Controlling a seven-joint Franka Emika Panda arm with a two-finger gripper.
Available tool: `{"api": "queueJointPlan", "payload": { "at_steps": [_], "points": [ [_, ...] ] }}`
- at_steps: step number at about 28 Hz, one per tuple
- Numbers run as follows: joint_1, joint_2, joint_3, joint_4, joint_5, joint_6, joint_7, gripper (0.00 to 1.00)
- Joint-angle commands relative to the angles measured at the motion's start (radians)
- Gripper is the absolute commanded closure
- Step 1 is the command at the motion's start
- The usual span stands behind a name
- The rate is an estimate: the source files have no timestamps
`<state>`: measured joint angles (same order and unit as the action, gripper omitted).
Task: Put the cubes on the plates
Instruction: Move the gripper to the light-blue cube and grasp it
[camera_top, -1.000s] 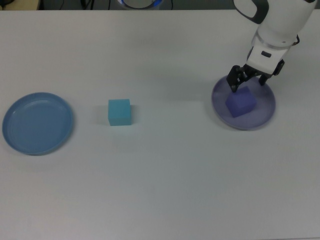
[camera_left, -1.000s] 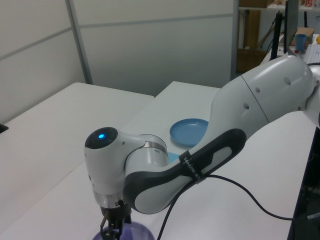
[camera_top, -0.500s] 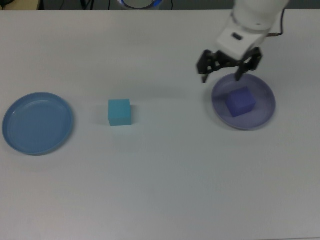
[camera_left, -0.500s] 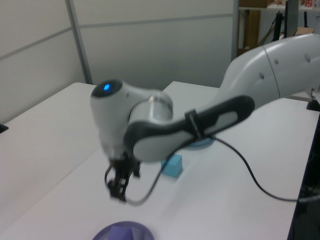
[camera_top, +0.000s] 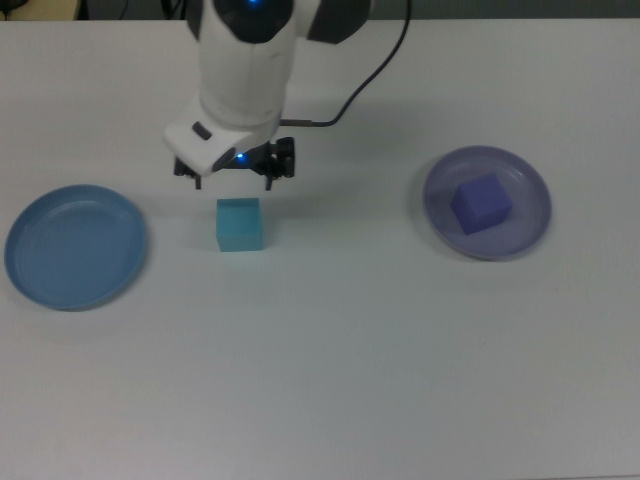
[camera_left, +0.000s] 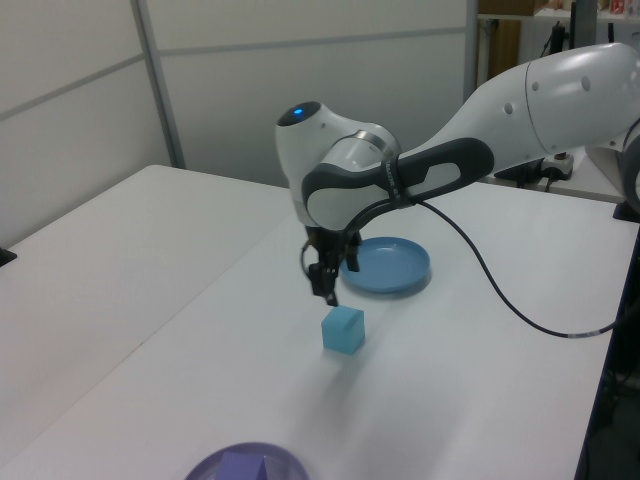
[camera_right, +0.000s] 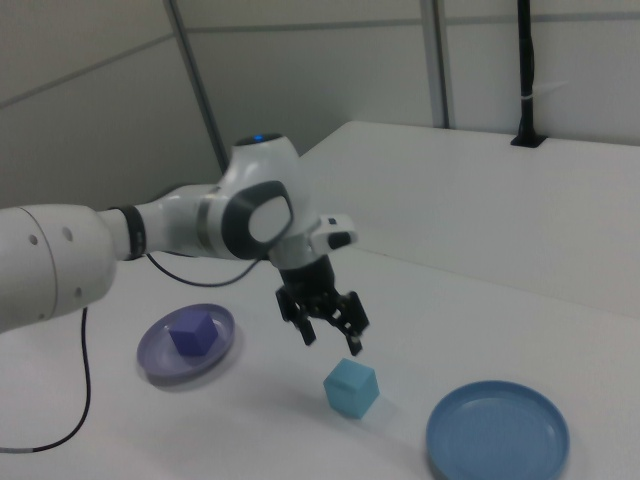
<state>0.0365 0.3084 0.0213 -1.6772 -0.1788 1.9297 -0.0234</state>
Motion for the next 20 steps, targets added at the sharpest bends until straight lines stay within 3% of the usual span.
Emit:
{"api": "queueJointPlan", "payload": {
  "at_steps": [1,3,5,10,20],
  "points": [
    [-0.006,0.004,0.005,-0.039,0.010,0.045,-0.076,0.00],
    [-0.007,0.004,0.005,-0.047,0.012,0.045,-0.095,0.00],
    [-0.026,0.004,0.006,-0.059,0.047,0.045,-0.186,0.00],
    [-0.046,0.026,0.003,-0.059,0.185,0.055,-0.323,0.00],
    [-0.076,0.057,0.002,-0.064,0.185,0.103,-0.267,0.00]
  ]
}}
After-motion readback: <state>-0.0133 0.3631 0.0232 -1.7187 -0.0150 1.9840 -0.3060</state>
